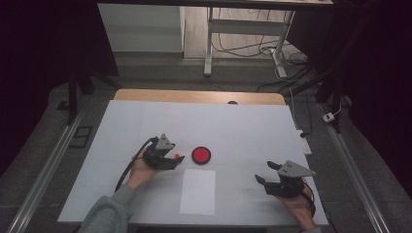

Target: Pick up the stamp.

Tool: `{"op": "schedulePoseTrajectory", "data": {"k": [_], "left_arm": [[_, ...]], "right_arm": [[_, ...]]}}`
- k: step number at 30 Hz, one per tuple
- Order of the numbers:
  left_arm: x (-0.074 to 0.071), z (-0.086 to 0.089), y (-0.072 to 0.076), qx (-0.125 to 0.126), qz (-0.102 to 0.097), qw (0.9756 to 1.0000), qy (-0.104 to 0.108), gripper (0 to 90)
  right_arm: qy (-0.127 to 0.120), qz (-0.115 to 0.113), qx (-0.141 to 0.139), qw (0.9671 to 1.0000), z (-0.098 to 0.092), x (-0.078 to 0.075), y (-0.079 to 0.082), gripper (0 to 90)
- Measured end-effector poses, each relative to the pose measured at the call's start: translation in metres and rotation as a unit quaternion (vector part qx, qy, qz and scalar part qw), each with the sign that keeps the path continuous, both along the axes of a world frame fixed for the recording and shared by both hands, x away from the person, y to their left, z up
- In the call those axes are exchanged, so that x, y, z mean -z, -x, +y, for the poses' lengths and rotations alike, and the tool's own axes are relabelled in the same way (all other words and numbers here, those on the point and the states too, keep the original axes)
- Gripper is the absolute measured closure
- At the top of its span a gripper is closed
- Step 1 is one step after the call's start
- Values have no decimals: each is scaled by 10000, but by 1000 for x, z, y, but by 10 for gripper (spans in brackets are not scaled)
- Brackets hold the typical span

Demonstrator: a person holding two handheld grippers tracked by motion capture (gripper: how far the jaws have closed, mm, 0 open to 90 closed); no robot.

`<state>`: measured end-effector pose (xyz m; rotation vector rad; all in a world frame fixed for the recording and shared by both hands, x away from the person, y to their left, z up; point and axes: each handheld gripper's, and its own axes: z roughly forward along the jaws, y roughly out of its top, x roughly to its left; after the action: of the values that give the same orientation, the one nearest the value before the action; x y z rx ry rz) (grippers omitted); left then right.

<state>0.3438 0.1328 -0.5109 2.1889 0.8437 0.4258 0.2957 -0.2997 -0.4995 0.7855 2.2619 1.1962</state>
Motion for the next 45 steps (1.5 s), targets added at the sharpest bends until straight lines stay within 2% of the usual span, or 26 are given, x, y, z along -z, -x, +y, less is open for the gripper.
{"op": "schedulePoseTrajectory", "data": {"k": [20,35,45], "left_arm": [[10,-2,-3,-13,2,9998,-179,535],[14,-1,-4,107,177,9997,-126,699],[13,0,-4,74,177,9998,-105,721]], "right_arm": [[-11,-12,12,10000,-1,0,1,308],[-21,-24,41,10000,-2,-1,1,309],[-55,-44,46,10000,-2,-1,1,314]]}}
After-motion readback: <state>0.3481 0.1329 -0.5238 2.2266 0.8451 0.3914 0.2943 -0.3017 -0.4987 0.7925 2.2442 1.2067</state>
